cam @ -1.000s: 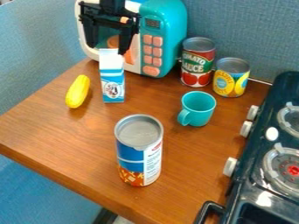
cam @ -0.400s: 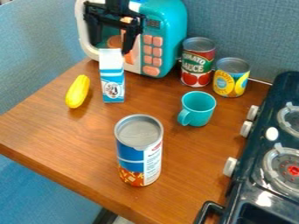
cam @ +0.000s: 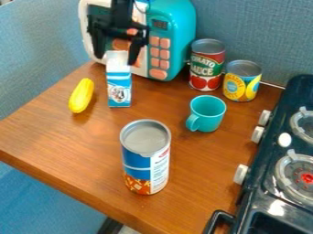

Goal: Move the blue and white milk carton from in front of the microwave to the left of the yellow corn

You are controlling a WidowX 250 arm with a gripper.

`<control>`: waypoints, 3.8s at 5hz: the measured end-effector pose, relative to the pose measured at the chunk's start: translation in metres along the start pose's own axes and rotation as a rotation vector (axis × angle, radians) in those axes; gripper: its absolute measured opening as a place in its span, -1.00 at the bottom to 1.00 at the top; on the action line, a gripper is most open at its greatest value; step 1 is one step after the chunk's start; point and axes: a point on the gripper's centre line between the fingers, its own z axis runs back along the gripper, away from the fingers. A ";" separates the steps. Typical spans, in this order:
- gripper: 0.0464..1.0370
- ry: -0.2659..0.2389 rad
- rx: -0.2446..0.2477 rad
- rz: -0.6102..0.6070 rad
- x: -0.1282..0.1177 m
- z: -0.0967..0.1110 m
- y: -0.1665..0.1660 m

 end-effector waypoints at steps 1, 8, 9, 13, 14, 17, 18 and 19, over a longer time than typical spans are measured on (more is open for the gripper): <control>0.93 -0.053 -0.021 0.063 -0.001 0.002 0.000; 0.56 -0.068 -0.182 0.107 0.000 -0.009 0.011; 0.55 -0.066 -0.186 0.017 -0.010 0.001 0.013; 0.56 -0.009 -0.112 -0.247 -0.094 0.014 0.064; 0.56 0.011 -0.099 -0.284 -0.100 0.007 0.088; 0.56 0.027 0.039 -0.516 -0.079 -0.028 0.121; 0.56 -0.037 0.043 -0.548 -0.073 -0.033 0.117; 0.56 -0.090 0.012 -0.551 -0.073 -0.032 0.116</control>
